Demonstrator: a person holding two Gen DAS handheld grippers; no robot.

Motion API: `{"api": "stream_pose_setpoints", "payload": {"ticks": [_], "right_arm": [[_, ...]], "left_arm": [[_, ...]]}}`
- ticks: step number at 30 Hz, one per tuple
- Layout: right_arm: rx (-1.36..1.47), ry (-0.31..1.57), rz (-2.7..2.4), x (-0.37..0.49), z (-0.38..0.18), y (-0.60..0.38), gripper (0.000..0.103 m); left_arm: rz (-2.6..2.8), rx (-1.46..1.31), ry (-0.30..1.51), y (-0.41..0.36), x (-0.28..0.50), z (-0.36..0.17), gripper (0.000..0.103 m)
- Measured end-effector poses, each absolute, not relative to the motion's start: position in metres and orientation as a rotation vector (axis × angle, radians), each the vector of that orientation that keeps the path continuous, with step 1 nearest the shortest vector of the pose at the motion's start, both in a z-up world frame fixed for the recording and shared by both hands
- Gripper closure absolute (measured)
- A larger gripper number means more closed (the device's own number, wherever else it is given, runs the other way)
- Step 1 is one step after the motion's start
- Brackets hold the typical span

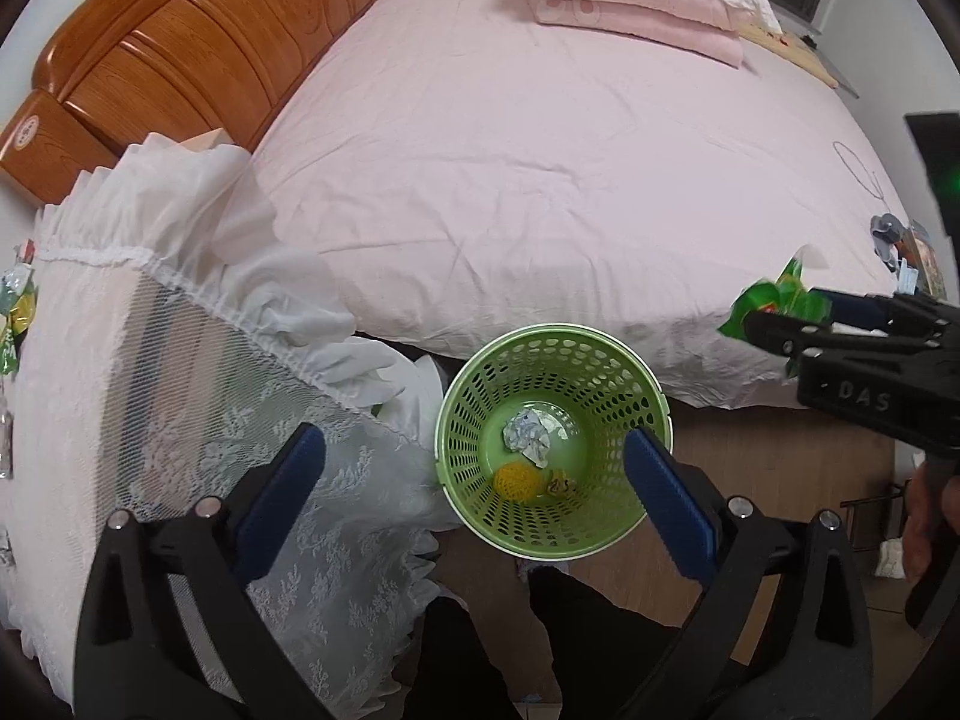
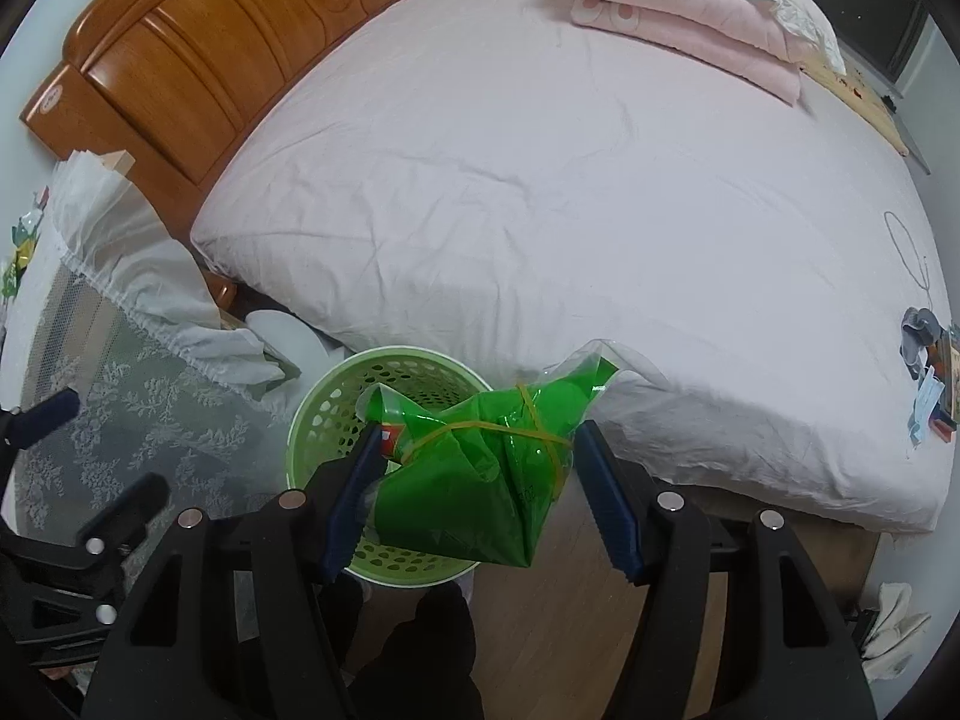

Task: Collect trash
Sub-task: 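Carry both items to the green basket and release them inside, then move both tools back over the bed toward the remaining trash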

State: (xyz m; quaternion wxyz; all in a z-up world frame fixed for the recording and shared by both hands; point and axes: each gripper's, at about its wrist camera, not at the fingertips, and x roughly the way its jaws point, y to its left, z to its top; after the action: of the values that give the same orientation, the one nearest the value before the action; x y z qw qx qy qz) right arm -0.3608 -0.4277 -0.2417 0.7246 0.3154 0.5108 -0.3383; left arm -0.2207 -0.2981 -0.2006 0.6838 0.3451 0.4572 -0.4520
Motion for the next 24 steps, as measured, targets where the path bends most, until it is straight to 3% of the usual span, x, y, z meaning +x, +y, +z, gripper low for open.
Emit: {"api": "stream_pose_setpoints", "payload": {"ticks": [10,15,24], "right_arm": [[0.731,1.249,-0.626,-0.325,-0.299,-0.405,0.036],[0.677,1.294,-0.618,-0.311,-0.307,-0.392,0.007],[0.678,1.276,-0.636,-0.311,-0.295,-0.397,0.006]], "left_arm": [[-0.933,0.704,1.055,-0.271,-0.198,-0.188,0.008],[-0.913,0.695,1.06,-0.265,-0.192,-0.187,0.008],[-0.907,0.683,1.059,-0.261,-0.189,-0.184,0.008]]}}
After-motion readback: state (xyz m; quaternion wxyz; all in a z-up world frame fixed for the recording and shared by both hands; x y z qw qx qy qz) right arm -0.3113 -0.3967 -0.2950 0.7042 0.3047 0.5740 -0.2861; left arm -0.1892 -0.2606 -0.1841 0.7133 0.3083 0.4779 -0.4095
